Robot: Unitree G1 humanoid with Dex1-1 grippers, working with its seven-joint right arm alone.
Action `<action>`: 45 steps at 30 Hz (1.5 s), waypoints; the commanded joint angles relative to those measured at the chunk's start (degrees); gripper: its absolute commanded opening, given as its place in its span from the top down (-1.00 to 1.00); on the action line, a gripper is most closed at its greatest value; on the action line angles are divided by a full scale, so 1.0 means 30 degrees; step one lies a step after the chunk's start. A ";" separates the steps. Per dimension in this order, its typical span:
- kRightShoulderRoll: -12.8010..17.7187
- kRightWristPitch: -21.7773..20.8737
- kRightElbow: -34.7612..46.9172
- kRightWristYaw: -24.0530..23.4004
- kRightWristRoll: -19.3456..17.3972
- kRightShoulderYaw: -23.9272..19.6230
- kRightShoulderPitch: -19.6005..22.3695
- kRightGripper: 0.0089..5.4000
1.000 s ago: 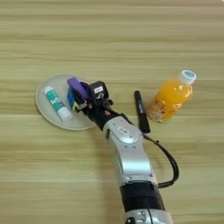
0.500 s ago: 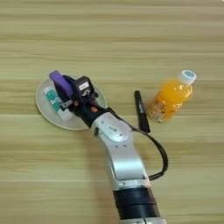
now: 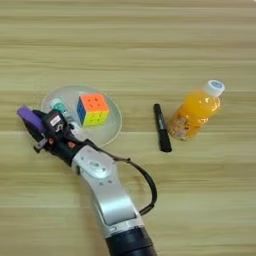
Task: Move the objects on the table
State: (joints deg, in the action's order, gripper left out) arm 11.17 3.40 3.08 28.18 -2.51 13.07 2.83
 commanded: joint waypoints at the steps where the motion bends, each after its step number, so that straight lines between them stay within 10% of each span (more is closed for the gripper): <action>1: -0.0128 -0.0626 -0.0541 -0.0233 0.0190 -0.0083 0.0795 0.48; 45: -0.0177 -0.1438 -0.2090 0.0101 0.1212 0.0366 0.0707 0.48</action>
State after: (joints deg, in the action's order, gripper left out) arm 10.26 -0.03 -6.61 29.17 1.17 15.06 2.99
